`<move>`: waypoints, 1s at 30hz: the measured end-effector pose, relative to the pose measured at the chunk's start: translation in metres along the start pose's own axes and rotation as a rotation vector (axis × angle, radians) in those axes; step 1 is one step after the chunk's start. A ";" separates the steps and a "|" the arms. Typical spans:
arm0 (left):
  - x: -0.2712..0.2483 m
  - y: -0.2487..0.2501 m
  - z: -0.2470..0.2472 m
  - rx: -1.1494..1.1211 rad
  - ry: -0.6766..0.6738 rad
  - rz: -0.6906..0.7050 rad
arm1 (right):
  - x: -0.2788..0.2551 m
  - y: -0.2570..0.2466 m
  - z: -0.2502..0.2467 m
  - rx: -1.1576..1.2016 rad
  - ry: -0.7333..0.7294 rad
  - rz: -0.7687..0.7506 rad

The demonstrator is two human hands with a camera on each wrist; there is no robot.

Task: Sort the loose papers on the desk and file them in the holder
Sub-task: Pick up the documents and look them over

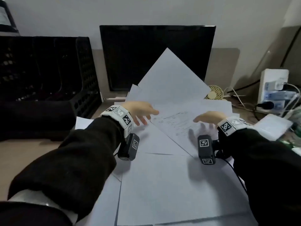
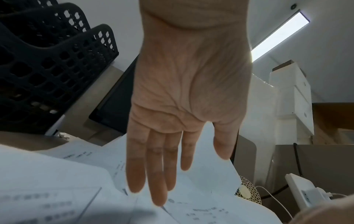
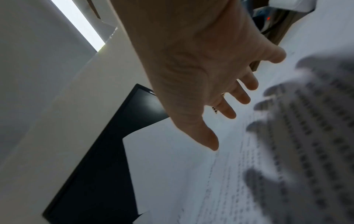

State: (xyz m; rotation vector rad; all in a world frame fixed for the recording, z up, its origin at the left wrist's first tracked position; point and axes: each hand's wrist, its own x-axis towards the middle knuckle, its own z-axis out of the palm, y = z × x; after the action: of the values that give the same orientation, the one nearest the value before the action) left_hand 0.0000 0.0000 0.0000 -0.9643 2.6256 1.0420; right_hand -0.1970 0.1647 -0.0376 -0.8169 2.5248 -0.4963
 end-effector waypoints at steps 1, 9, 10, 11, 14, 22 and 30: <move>0.004 0.003 0.001 -0.022 -0.017 -0.015 | -0.004 0.005 -0.004 -0.029 -0.043 -0.002; 0.018 -0.002 0.009 -0.136 -0.051 -0.066 | -0.002 0.005 0.001 -0.257 -0.046 0.152; 0.018 -0.003 0.010 -0.125 -0.049 -0.073 | 0.002 0.005 0.002 -0.272 -0.036 0.167; 0.018 -0.005 0.011 -0.109 -0.043 -0.074 | 0.002 0.003 0.002 -0.286 -0.037 0.189; 0.015 -0.006 0.005 -0.028 -0.022 -0.048 | 0.005 -0.002 -0.003 -0.257 -0.039 0.186; -0.012 -0.039 -0.025 0.183 0.133 0.006 | -0.008 -0.038 -0.009 0.330 0.252 -0.177; -0.025 -0.099 -0.040 -0.119 0.208 -0.114 | -0.014 -0.057 0.018 0.816 0.427 -0.510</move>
State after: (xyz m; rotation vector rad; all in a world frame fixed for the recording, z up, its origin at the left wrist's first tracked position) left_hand 0.0845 -0.0682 -0.0166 -1.2977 2.6555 1.1381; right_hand -0.1509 0.1262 -0.0223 -1.0668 2.0760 -1.8713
